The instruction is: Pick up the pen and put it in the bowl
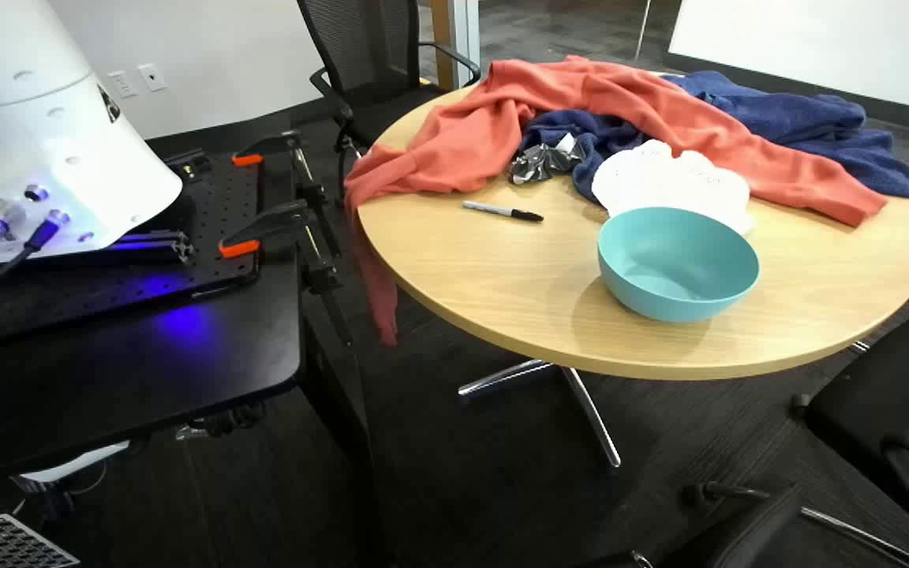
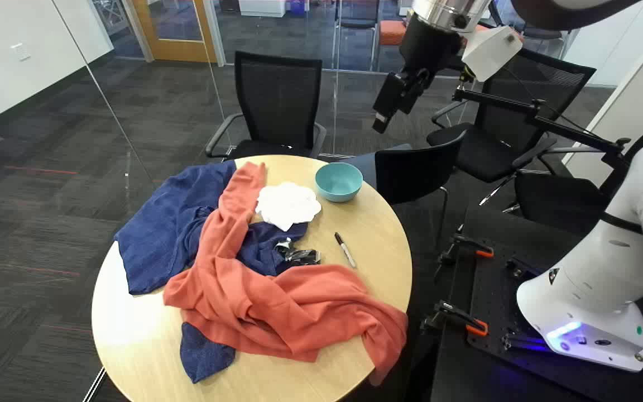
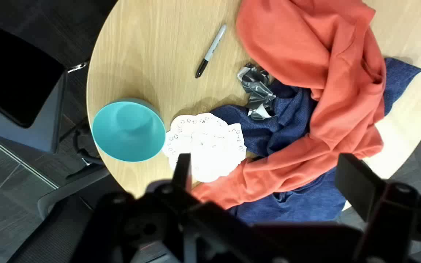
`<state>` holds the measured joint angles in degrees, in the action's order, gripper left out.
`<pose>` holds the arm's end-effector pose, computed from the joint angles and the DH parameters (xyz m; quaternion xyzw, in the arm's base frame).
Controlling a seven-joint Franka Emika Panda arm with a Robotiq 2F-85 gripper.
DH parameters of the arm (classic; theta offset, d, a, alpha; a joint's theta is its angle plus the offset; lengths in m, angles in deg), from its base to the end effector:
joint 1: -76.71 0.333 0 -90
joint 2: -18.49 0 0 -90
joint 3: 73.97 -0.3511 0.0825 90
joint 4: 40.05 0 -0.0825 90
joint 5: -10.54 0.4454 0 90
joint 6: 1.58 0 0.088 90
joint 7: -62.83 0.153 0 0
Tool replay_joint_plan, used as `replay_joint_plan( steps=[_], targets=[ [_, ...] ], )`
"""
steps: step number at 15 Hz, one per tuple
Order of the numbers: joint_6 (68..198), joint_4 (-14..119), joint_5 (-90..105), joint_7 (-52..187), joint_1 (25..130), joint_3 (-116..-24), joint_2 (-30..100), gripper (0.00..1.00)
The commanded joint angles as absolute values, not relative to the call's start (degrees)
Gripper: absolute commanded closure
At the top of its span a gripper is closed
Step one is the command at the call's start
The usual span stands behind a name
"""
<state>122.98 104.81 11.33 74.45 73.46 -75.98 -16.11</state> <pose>0.4380 -0.0085 0.4653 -0.9854 0.1161 -0.1242 0.0071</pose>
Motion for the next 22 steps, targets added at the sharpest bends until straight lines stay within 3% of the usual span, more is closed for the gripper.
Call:
replay_joint_plan(
  steps=[1, 22],
  targets=[
    [122.88, 104.73, 11.36, 74.41, 73.41, -76.01, -16.09, 0.0],
    [126.33, 104.65, 11.13, 75.97, 72.54, -76.2, -11.93, 0.0]
  ],
)
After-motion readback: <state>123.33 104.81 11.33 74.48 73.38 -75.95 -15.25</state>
